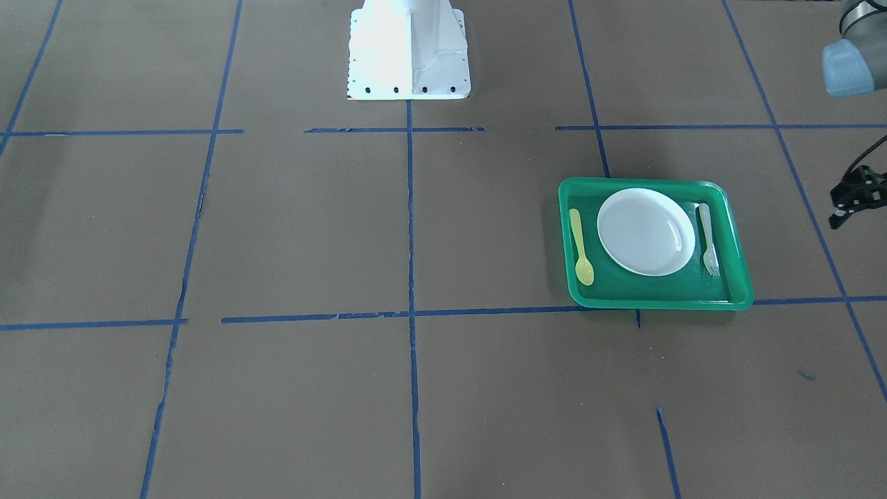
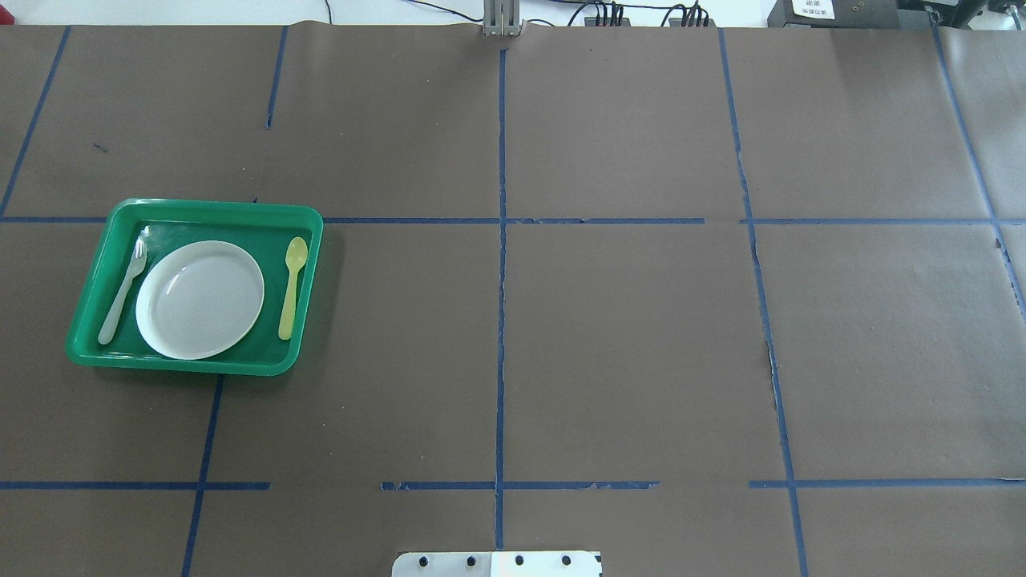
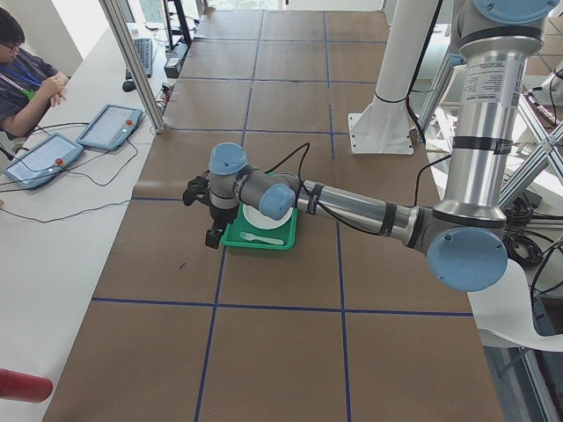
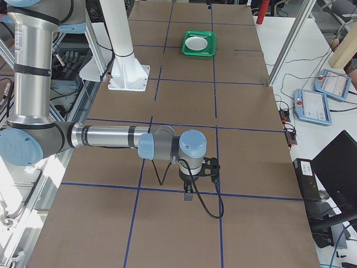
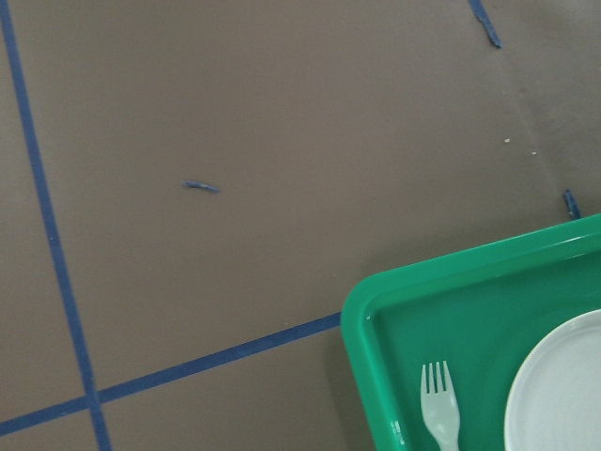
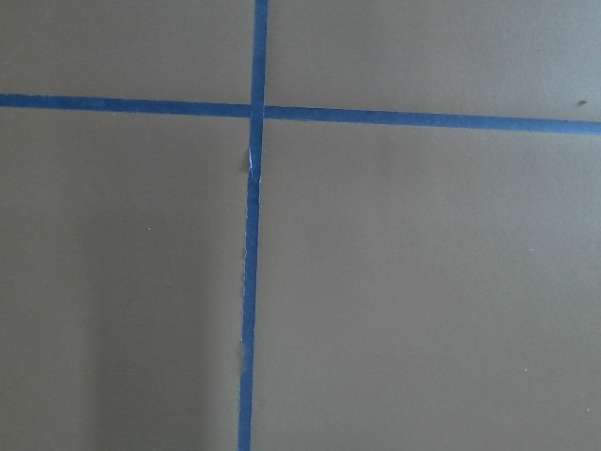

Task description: Place fork

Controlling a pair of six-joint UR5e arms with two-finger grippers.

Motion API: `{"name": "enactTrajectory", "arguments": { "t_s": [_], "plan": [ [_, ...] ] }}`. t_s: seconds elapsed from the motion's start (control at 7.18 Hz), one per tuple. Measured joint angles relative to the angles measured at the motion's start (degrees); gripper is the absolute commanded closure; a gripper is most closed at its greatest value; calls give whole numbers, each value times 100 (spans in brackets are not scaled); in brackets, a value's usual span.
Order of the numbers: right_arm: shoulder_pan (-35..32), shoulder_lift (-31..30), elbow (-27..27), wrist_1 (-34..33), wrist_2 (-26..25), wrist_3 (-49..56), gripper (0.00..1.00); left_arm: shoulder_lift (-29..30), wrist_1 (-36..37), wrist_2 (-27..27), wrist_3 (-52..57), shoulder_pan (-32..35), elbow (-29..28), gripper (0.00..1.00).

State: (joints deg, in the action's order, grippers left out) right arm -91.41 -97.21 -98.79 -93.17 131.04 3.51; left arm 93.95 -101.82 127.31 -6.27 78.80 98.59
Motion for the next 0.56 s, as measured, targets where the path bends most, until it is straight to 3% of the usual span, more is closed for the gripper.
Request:
{"name": "enactTrajectory", "arguments": {
  "t_s": [0.42, 0.56],
  "plan": [
    [0, 0, 0, 0, 0, -4, 0, -208, 1558, 82, 1404, 1117, -37, 0],
    [0, 0, 0, 0, 0, -4, 0, -446, 1726, 195, 1579, 1261, -38, 0]
  ]
}}
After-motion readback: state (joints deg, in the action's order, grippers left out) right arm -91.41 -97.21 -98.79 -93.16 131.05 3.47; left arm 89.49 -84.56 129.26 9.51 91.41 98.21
